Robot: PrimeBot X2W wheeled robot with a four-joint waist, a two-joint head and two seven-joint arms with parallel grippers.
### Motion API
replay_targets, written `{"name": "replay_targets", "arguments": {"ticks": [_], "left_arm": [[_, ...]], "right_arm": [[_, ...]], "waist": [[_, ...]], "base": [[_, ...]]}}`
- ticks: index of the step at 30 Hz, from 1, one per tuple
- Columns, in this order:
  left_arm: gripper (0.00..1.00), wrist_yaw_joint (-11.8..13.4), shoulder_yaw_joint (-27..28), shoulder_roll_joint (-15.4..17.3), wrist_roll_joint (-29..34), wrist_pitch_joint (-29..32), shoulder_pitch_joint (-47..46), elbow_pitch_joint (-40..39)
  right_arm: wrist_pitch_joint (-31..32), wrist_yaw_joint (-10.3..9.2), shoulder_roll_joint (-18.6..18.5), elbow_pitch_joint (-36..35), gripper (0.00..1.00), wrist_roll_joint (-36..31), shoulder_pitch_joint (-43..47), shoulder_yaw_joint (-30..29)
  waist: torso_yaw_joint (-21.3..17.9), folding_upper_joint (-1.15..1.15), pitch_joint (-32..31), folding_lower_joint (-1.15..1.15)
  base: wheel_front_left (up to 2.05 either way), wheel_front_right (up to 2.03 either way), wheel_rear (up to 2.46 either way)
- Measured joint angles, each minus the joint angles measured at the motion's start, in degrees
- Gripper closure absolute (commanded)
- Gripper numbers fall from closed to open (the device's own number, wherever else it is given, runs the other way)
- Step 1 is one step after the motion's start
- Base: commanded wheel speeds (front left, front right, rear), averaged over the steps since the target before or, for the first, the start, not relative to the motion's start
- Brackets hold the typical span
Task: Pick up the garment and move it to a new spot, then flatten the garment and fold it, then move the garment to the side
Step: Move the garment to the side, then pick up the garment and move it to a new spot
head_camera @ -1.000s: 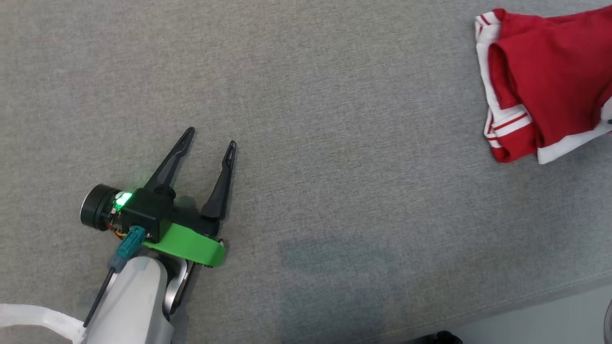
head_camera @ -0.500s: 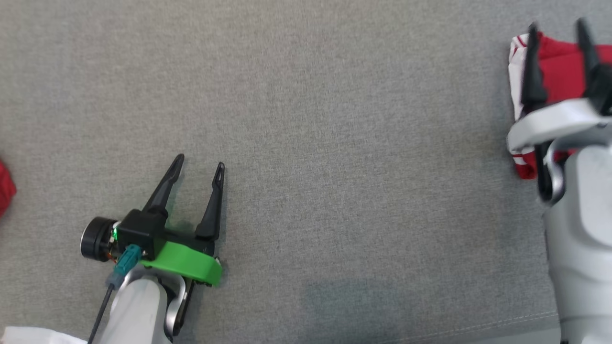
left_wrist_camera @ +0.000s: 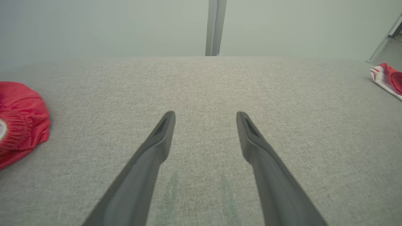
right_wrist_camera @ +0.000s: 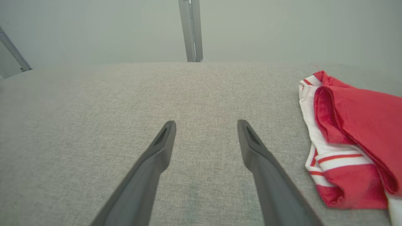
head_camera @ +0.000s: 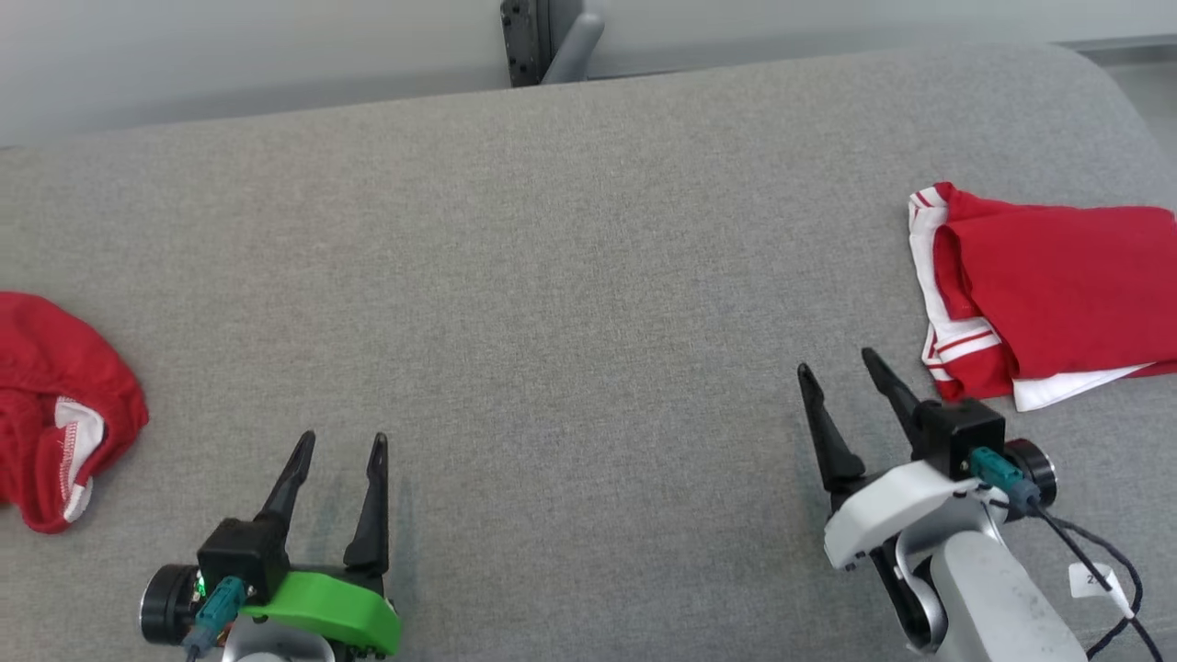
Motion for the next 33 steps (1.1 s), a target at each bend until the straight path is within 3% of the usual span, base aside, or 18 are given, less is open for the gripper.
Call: {"name": "replay_targets", "arguments": {"ticks": [11, 22, 27, 33], "left_arm": [[0.00, 0.0, 4.8, -1.3, 0.8, 0.0, 6.2, 0.7], [0.00, 0.4, 6.2, -1.5, 0.2, 0.0, 6.4, 0.5], [0.00, 0.5, 6.8, -1.5, 0.0, 0.0, 6.2, 0.9], [0.00, 1.0, 7.7, -1.5, 0.1, 0.0, 6.7, 1.6]], "right_arm": [[0.0, 0.00, 1.5, -0.5, 0.00, 1.7, 6.1, 1.6], [0.0, -0.01, 2.0, -1.0, 0.00, 0.5, 7.1, 0.1], [0.0, -0.01, 2.0, -1.6, 0.00, 0.5, 7.3, 0.1], [0.0, -0.01, 2.1, -1.5, 0.00, 1.0, 7.7, 1.3]], "waist": [[1.2, 0.00, -8.9, 0.00], [1.7, 0.00, -9.6, 0.00], [4.2, 0.00, -9.3, 0.00], [9.8, 0.00, -9.4, 0.00]], "base": [[0.00, 0.00, 0.00], [0.00, 0.00, 0.00], [0.00, 0.00, 0.00], [0.00, 0.00, 0.00]]}}
